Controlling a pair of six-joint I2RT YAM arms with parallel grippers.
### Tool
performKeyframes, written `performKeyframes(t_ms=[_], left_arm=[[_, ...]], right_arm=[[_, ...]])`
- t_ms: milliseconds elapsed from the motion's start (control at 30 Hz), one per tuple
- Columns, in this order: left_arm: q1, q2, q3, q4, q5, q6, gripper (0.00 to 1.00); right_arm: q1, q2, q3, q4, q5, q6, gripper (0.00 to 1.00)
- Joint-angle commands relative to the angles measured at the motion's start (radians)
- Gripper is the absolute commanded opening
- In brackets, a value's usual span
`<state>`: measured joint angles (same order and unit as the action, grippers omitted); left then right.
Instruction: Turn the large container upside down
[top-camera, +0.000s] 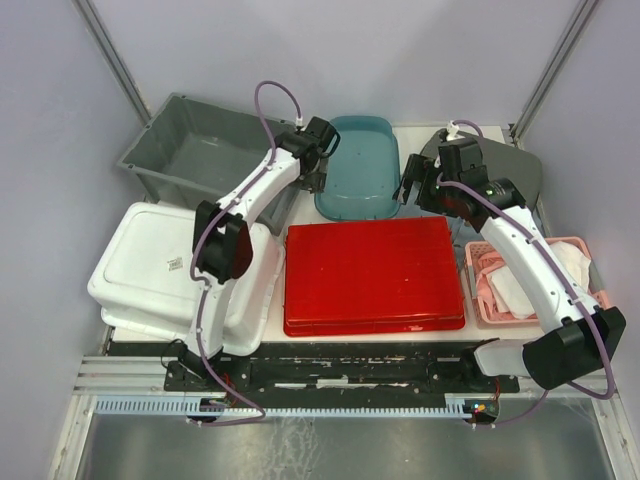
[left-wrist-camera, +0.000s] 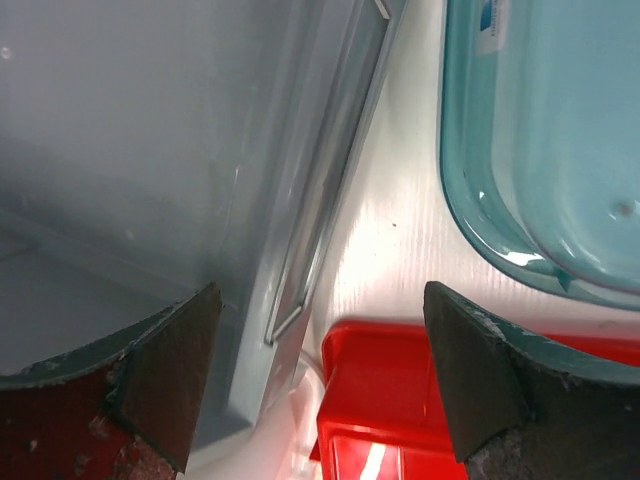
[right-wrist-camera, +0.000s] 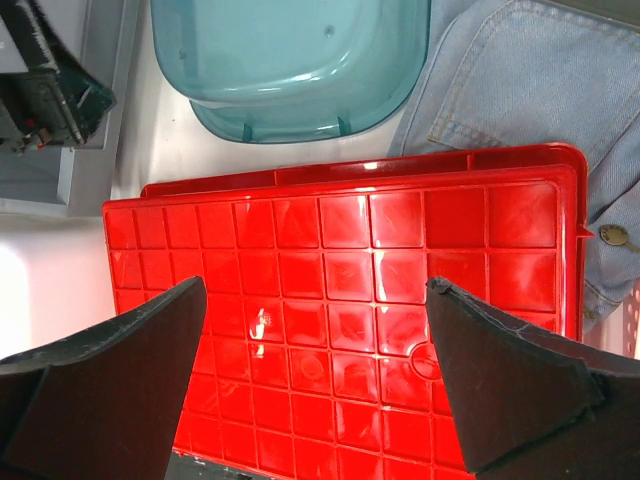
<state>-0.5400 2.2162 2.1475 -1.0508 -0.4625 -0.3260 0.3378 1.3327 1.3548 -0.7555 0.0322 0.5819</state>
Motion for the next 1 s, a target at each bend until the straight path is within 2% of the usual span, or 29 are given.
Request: performKeyframes(t_ms=[0, 167, 300, 367, 600, 700, 800, 833, 967], left_arm=[[0.064, 0.018, 0.015, 0.078, 0.075, 0.045, 0.88], [0.102, 0.053, -0.032, 0.128, 0.186, 0.048, 0.84], [0.131, 0.054, -0.093, 0.198, 0.284, 0.044, 0.75], [0.137, 0.068, -0.089, 0.208, 0.334, 0.048, 0.68], [0.136, 0.101, -0.029, 0.219, 0.422, 0.012, 0.33], [0.134, 0.147, 0.024, 0.218, 0.474, -0.006, 0.22], [0.124, 0.181, 0.097, 0.219, 0.546, -0.038, 0.06], [0.114, 0.193, 0.119, 0.219, 0.566, -0.047, 0.03], [0.054, 0.235, 0.192, 0.221, 0.592, -0.073, 0.03]], right_arm=[[-0.011, -0.018, 0.006, -0.001, -0.022, 0.004, 0.99], [-0.016, -0.017, -0.002, -0.003, -0.033, 0.008, 0.99], [-0.018, -0.017, 0.0, -0.003, -0.037, 0.01, 0.99], [-0.019, -0.017, -0.001, -0.002, -0.033, 0.008, 0.99], [-0.031, 0.001, 0.019, -0.007, -0.02, -0.002, 0.99], [-0.034, 0.001, 0.028, -0.007, -0.02, -0.002, 0.99], [-0.039, -0.002, 0.031, -0.009, -0.02, -0.004, 0.99], [-0.041, -0.003, 0.03, -0.01, -0.02, -0.004, 0.99], [-0.05, -0.011, 0.024, -0.015, -0.017, -0.004, 0.99]])
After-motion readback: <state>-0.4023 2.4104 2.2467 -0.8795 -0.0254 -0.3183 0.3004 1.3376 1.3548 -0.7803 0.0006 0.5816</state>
